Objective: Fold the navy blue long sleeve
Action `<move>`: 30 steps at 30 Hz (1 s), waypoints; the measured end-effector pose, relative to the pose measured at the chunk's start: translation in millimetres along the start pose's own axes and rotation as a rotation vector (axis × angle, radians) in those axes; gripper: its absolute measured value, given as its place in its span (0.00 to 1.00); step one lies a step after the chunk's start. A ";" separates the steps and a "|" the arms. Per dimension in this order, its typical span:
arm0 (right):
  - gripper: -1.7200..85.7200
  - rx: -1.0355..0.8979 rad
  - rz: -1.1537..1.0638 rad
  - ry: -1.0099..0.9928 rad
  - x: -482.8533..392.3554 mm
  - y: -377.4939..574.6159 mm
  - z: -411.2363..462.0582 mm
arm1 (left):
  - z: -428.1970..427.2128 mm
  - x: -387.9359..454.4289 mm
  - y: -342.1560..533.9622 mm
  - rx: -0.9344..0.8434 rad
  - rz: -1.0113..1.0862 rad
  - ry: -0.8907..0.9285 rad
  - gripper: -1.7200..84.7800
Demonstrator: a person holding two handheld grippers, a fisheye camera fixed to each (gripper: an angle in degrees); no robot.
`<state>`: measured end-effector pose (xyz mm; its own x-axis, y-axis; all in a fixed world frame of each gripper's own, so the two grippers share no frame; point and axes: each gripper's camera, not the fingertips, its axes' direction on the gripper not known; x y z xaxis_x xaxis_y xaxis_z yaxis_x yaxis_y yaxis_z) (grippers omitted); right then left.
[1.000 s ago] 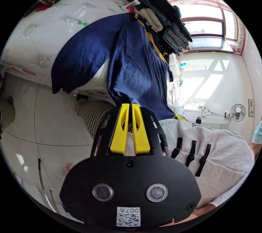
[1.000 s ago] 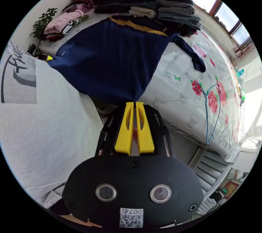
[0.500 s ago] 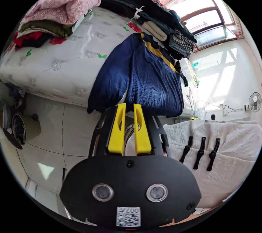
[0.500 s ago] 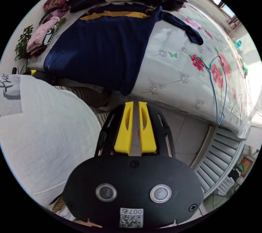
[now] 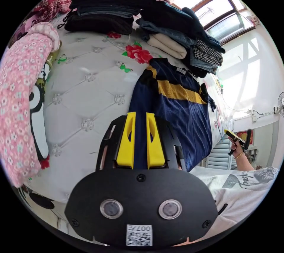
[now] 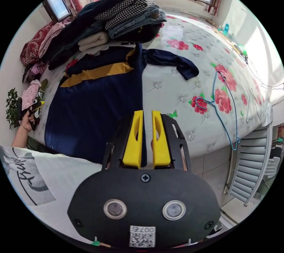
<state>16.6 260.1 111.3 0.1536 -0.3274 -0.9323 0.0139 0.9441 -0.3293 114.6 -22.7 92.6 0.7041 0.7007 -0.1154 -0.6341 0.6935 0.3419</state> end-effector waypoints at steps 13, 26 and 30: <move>0.10 -0.059 0.231 0.143 113.0 -179.5 71.9 | 141.4 7.2 -152.9 -0.228 -0.132 -0.148 0.08; 0.03 -0.095 0.259 0.303 173.7 -248.6 98.7 | 129.1 -31.9 -184.5 -0.285 -0.089 -0.279 0.01; 0.03 -0.155 0.403 0.476 242.0 -229.4 60.0 | 107.5 -67.0 -180.5 -0.224 -0.179 -0.169 0.04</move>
<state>109.9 -33.5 -29.8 -0.3389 0.0377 -0.9401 -0.1019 0.9918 0.0765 216.3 -212.8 138.9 0.8418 0.5397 0.0077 -0.5369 0.8359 0.1142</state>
